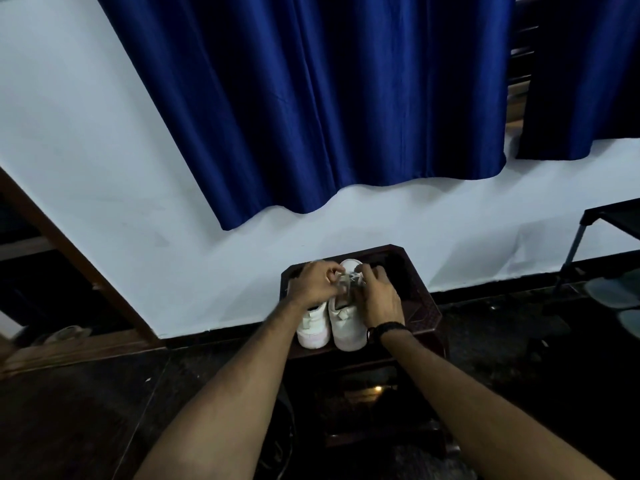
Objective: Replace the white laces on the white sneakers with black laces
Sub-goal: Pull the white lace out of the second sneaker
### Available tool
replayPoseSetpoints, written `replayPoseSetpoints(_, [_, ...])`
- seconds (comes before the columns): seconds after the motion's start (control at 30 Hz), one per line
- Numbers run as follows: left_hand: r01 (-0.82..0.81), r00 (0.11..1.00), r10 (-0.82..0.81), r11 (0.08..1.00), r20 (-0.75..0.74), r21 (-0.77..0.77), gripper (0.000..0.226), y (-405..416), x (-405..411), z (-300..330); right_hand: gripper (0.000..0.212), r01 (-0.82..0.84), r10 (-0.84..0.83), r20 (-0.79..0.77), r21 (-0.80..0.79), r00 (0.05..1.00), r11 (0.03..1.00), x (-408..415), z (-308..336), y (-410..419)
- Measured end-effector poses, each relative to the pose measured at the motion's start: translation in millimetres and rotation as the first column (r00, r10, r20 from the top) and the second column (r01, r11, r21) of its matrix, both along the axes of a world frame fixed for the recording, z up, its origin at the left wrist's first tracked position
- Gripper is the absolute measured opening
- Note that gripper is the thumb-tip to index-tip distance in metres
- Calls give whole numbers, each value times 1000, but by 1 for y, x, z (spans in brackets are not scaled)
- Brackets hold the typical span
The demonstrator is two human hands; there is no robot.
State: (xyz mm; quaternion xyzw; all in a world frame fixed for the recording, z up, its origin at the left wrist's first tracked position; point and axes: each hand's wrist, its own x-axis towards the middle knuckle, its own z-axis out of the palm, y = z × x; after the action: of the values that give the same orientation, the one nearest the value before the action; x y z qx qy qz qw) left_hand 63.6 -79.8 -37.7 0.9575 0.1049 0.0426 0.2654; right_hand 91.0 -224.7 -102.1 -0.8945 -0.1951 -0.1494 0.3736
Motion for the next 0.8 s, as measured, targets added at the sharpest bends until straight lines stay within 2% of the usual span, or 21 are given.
replayPoseSetpoints(0.1, [-63, 997, 58, 991, 50, 117, 47, -9, -3, -18, 18, 74, -10, 233, -269, 972, 960, 8, 6, 3])
replayPoseSetpoints(0.17, [-147, 981, 126, 979, 146, 143, 39, -15, -7, -22, 10, 82, 10, 257, -346, 966, 935, 14, 10, 2])
replayPoseSetpoints(0.27, [-239, 937, 194, 963, 292, 126, 20, -18, -9, -25, 9, 78, 2, 218, -355, 976, 932, 18, 15, 0])
replayPoseSetpoints(0.33, [-265, 924, 230, 961, 305, 77, 11, -16, -4, -26, 8, 71, -8, 194, -322, 981, 944, 16, 13, 0])
replayPoseSetpoints(0.4, [-223, 919, 217, 975, 328, -19, 2, -13, 3, -26, 11, 76, -17, 200, -294, 980, 953, 17, 10, 1])
replayPoseSetpoints(0.5, [-92, 933, 145, 981, 329, -171, 9, -9, 7, -25, 12, 58, 0, 209, -270, 978, 961, 20, 9, 0])
replayPoseSetpoints(0.57, [-112, 932, 211, 941, 294, -320, 19, -6, 8, -25, 13, -4, 63, 219, -262, 974, 965, 22, 9, -2])
replayPoseSetpoints(0.6, [-145, 920, 287, 882, 267, -447, 22, -5, 8, -25, 18, -46, 99, 213, -238, 972, 970, 22, 9, -2])
replayPoseSetpoints(0.63, [-164, 896, 373, 781, 240, -602, 24, -4, 9, -23, 27, -92, 131, 194, -196, 972, 976, 23, 9, -3])
replayPoseSetpoints(0.7, [-170, 836, 530, 496, 142, -851, 25, -4, 11, -14, 45, -141, 159, 137, -132, 978, 981, 23, 9, -5])
replayPoseSetpoints(0.73, [-185, 803, 590, 378, 82, -907, 26, -3, 13, -10, 49, -144, 161, 118, -144, 980, 979, 23, 9, -6])
replayPoseSetpoints(0.8, [-199, 750, 662, 207, -13, -958, 32, -3, 14, 1, 43, -153, 179, 112, -208, 977, 966, 21, 10, -7])
